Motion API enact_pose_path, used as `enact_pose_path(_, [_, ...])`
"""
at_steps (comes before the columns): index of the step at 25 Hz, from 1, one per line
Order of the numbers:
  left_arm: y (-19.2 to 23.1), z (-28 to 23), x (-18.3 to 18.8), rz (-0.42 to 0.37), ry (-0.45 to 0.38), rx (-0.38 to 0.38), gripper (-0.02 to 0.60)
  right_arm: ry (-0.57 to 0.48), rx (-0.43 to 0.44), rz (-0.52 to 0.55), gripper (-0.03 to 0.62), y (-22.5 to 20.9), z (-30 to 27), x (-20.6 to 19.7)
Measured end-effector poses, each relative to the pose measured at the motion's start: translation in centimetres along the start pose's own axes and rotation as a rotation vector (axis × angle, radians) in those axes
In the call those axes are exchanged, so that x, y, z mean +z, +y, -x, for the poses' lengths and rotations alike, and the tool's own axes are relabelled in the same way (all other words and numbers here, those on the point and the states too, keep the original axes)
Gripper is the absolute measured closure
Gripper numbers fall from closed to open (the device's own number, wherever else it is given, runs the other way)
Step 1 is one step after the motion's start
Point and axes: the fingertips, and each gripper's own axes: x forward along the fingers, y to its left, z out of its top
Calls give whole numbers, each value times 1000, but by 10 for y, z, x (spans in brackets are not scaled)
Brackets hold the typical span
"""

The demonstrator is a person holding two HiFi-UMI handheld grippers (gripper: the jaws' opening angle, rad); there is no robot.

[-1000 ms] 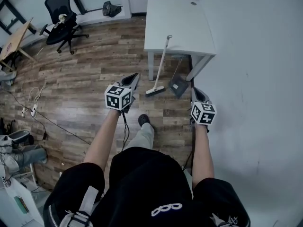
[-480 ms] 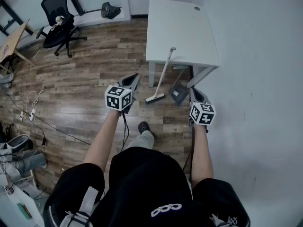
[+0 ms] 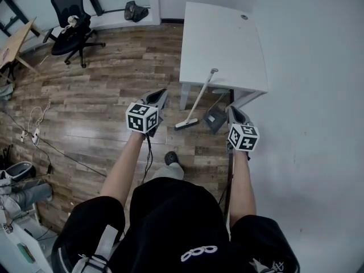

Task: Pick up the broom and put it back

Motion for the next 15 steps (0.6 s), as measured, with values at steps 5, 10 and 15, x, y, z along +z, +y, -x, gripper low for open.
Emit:
enact_pose_path(5, [13,-6,0,12,1,-1,571,7,6,9,568,4,-16,6])
enact_pose_path(10, [19,-10,-4,31,8,-1,571,12,9,21,568,7,-25,13])
enact_pose_path(15, [17,-23,-4,28,20,-5,571,24,19,23,568,-1,-42,15])
